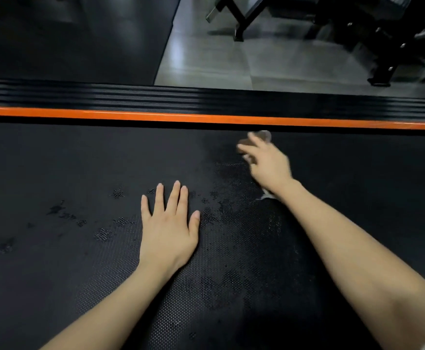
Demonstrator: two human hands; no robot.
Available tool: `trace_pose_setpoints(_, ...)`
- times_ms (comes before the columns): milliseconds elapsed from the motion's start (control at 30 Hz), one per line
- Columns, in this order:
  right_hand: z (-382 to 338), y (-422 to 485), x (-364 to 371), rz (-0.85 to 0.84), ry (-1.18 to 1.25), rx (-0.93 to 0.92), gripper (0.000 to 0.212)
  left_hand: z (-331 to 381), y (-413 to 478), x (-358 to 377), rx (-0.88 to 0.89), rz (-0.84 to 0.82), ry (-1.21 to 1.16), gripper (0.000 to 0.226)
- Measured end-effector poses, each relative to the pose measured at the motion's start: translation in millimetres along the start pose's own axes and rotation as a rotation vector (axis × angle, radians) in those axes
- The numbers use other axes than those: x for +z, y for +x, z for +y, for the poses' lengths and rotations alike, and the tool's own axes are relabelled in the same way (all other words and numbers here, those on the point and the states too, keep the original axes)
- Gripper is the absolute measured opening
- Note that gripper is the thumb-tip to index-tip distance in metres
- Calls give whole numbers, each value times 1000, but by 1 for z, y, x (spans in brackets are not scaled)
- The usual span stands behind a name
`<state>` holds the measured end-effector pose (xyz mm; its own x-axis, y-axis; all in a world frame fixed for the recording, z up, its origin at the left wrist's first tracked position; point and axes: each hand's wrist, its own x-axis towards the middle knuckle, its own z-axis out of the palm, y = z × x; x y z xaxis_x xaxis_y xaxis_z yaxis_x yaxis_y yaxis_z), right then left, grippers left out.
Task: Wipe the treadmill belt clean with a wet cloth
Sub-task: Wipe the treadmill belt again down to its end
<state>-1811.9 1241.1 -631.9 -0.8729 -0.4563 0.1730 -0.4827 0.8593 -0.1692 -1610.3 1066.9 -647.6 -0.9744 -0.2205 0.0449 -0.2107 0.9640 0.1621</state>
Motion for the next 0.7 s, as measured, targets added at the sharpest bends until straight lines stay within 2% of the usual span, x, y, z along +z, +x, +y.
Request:
trace_pose_setpoints(67,8,-9,-2,48,10,119,37,2,1,1,-12,-4,10,74)
trace_pose_setpoints(133,-23,-19,0,82,35,93,32,3,2,1,-18,-12,20,74)
trace_pose_setpoints(267,-92,-99,-1,79,130,-204,30,2,2,-2,-10,-10,0,77)
trace_pose_setpoints(333,-91,-150,-8,33,154,-337,33,1,1,-5,-8,-1,-14,71)
trace_pose_setpoints(400,-65,-184,-17,-9,68,-419,33,0,0,-5,-11,-2,3,60)
trace_pose_setpoints(433,-47,-188,-22,1,10,-409,38,0,-1,-4,-13,-6,14,56)
trace_pose_setpoints(500,-12,-174,-29,58,-58,-229,45,1,-1,-4,-17,-12,21,54)
trace_pose_setpoints(600,-3,-142,-33,156,-20,167,26,3,0,-4,-21,-5,41,54)
trace_pose_setpoints(633,-13,-141,-30,168,0,200,25,3,1,-4,-21,-3,40,54)
trace_pose_setpoints(700,-45,-160,-24,189,27,79,25,1,2,-4,-15,7,10,52)
